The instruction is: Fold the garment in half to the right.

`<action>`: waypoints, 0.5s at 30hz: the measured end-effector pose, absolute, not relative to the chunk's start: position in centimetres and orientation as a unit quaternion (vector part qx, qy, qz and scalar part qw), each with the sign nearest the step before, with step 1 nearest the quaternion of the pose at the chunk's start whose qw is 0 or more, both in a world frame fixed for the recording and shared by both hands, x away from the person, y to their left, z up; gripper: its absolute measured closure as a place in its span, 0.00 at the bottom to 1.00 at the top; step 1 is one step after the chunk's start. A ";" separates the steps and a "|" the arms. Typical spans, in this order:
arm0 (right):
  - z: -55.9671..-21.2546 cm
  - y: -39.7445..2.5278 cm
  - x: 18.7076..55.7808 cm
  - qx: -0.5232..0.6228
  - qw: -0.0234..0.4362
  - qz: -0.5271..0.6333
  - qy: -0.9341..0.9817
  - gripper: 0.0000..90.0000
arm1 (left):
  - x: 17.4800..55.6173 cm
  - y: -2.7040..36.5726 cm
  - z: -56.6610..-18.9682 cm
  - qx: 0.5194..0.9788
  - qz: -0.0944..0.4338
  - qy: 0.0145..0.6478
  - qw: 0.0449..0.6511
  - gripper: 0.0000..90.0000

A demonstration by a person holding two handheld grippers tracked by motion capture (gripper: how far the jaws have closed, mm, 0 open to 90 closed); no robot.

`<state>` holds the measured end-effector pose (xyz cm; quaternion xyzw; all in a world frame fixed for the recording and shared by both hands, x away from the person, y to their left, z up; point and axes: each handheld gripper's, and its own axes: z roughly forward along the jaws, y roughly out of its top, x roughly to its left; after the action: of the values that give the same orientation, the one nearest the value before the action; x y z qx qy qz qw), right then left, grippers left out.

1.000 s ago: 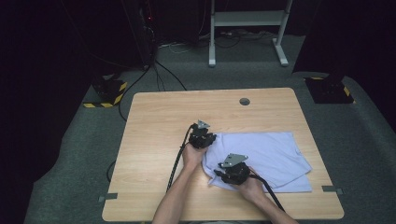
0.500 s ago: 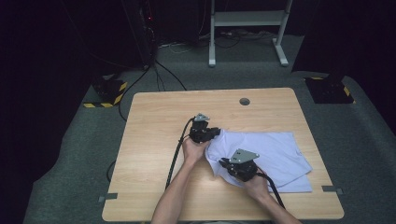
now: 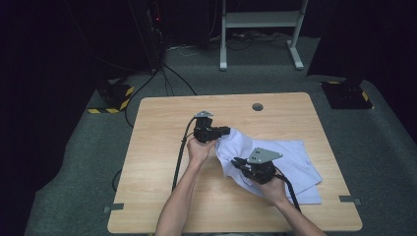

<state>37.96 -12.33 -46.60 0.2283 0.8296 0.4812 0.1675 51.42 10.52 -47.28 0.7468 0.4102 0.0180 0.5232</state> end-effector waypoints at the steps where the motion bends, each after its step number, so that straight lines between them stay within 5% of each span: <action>1: -46.4 -12.1 38.1 0.228 0.165 0.484 0.829 0.92 | 51.5 10.9 -47.2 0.745 0.018 0.412 0.524 0.91; 9: -45.6 -8.2 39.9 0.211 0.136 0.486 0.837 0.93 | 52.1 14.8 -45.5 0.748 0.023 0.419 0.514 0.92; 15: -42.4 -4.7 40.8 0.176 0.110 0.549 0.810 0.93 | 51.4 18.3 -40.1 0.739 0.045 0.414 0.529 0.92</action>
<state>40.79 -4.65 -42.44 0.1755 0.8101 0.5485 0.1099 51.42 18.25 -40.05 0.7391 0.4141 0.0445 0.5294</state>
